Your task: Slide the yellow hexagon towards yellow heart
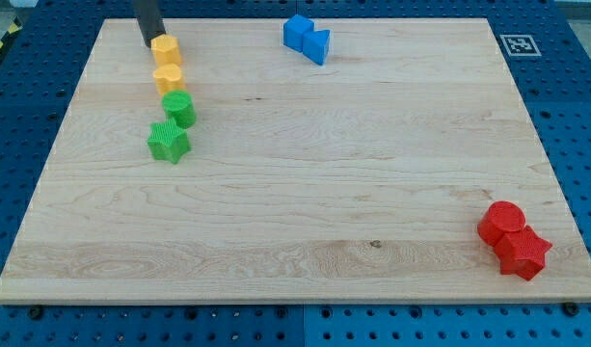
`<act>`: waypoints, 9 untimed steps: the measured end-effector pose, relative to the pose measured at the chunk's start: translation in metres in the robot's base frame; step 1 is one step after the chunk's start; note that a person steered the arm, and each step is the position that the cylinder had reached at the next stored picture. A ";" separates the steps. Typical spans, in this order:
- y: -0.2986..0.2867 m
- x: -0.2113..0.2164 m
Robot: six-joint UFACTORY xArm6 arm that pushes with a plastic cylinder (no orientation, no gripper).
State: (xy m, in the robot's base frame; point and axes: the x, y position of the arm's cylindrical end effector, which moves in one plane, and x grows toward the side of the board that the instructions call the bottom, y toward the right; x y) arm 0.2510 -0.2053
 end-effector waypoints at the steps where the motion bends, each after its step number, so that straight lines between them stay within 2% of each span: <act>1: 0.000 0.005; 3: -0.017 -0.023; 5: -0.017 -0.022; 7: -0.016 0.031; 9: 0.018 0.031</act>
